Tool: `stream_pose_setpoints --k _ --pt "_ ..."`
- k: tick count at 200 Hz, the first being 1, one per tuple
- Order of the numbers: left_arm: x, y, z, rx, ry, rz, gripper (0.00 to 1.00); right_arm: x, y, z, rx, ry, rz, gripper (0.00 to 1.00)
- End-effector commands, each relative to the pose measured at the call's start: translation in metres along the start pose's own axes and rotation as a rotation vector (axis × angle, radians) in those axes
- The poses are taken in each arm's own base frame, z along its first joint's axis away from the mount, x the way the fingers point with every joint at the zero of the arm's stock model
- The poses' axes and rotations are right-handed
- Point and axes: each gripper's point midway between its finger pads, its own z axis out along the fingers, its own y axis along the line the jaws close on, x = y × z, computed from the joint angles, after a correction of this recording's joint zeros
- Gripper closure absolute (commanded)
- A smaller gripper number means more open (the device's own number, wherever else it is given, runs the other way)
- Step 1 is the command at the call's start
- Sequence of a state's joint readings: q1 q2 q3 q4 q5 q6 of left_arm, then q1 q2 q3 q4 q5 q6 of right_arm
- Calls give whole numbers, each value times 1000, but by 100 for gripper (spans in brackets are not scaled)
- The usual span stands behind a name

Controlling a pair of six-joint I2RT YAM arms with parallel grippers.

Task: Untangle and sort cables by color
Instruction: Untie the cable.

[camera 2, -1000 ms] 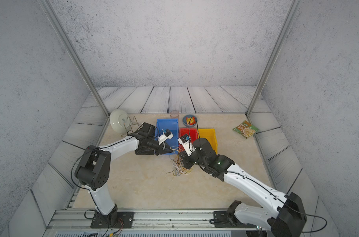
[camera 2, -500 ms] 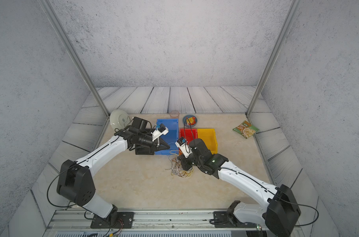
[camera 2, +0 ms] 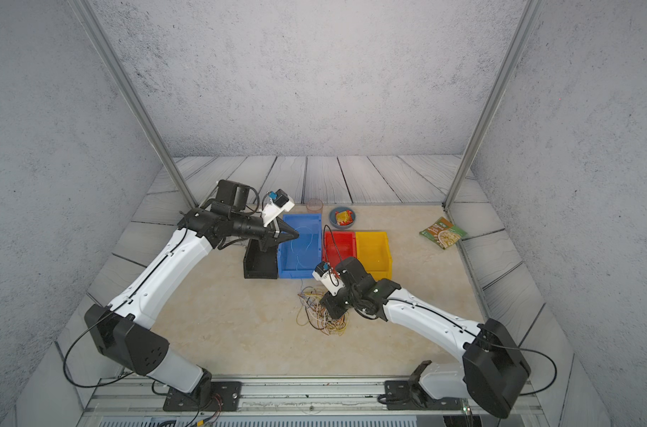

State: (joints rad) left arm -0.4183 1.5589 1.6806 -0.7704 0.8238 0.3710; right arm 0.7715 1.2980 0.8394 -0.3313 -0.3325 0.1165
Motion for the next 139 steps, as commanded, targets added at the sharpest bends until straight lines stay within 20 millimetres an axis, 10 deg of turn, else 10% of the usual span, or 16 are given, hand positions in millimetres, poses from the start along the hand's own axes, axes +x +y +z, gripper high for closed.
stream_pose_setpoints --k 1,139 --pt "-7 -5 -23 -57 21 -22 100 7 2 5 -20 14 -15 100" --pt "-65 23 -132 -371 -91 -42 100 15 -7 6 31 10 -2 100"
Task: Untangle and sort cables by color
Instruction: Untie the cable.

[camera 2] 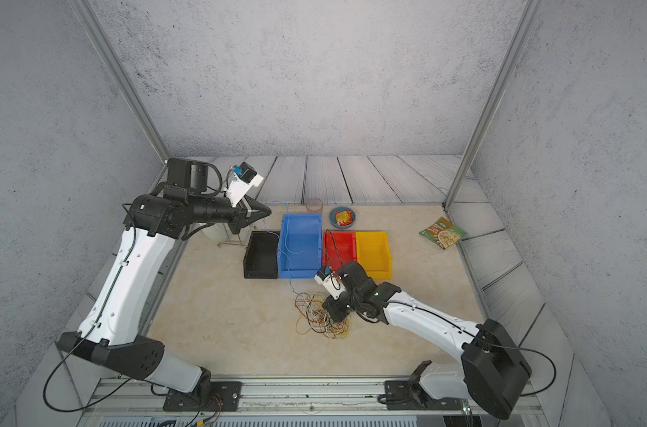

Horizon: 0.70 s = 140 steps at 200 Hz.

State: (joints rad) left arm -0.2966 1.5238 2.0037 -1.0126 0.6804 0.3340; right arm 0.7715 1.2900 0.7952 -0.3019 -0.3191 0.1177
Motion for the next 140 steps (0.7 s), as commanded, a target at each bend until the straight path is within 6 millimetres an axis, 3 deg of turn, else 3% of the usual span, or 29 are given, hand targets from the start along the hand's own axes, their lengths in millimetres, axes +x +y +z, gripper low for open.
stream_pose_setpoints --k 1,45,65,104,140 --pt "-20 16 -34 -101 -55 -29 100 5 -3 2 19 8 -4 100" --pt "-58 25 -91 -211 -167 -9 100 21 -14 17 48 67 17 100" --pt "-67 25 -107 -247 -192 6 100 23 -15 19 51 77 20 100" --pt "-67 12 -99 -139 -216 -27 100 10 -10 8 41 17 17 96" --pt "-55 22 -65 -16 -225 -86 100 -22 0 -21 41 -100 8 82"
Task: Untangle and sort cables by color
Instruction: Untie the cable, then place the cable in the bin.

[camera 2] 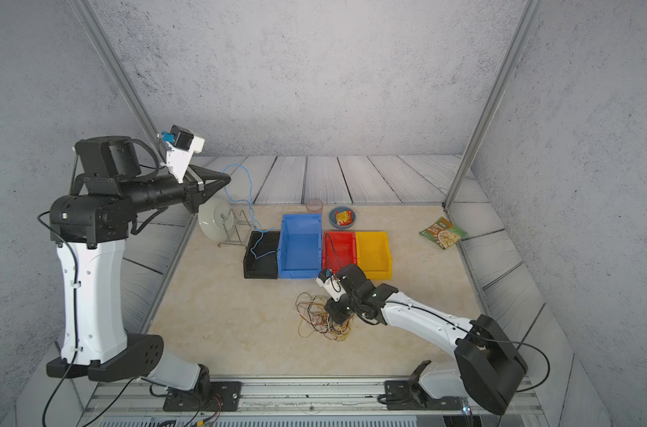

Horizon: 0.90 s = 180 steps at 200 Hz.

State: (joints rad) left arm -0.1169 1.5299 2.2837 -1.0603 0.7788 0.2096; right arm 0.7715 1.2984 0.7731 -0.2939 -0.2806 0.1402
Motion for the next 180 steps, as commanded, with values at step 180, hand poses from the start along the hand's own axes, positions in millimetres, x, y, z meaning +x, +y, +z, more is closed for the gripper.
stream_pose_setpoints --k 180 --pt "215 38 226 190 343 75 100 -96 15 -171 183 -552 -51 51"
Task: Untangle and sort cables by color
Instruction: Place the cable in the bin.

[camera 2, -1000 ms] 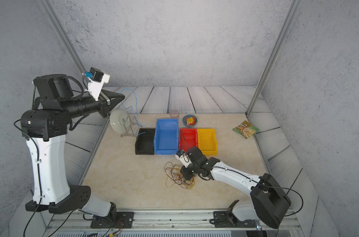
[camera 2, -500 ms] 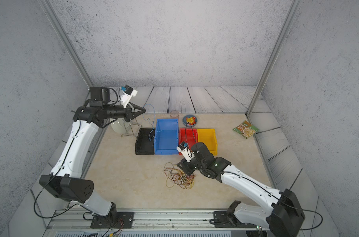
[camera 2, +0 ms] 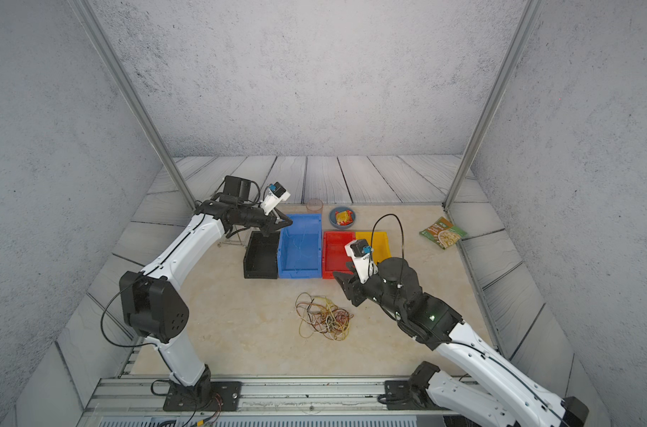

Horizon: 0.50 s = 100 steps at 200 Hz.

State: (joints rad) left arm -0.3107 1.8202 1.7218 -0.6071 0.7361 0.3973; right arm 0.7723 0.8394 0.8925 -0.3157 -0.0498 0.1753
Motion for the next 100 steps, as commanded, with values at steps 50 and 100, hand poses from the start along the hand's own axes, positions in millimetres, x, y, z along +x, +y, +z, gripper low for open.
stream_pose_setpoints --k 50,100 --pt "46 52 47 -135 157 76 100 7 0 0 3 48 3 50" --pt "65 72 63 -143 269 78 39 72 -8 26 46 308 110 49"
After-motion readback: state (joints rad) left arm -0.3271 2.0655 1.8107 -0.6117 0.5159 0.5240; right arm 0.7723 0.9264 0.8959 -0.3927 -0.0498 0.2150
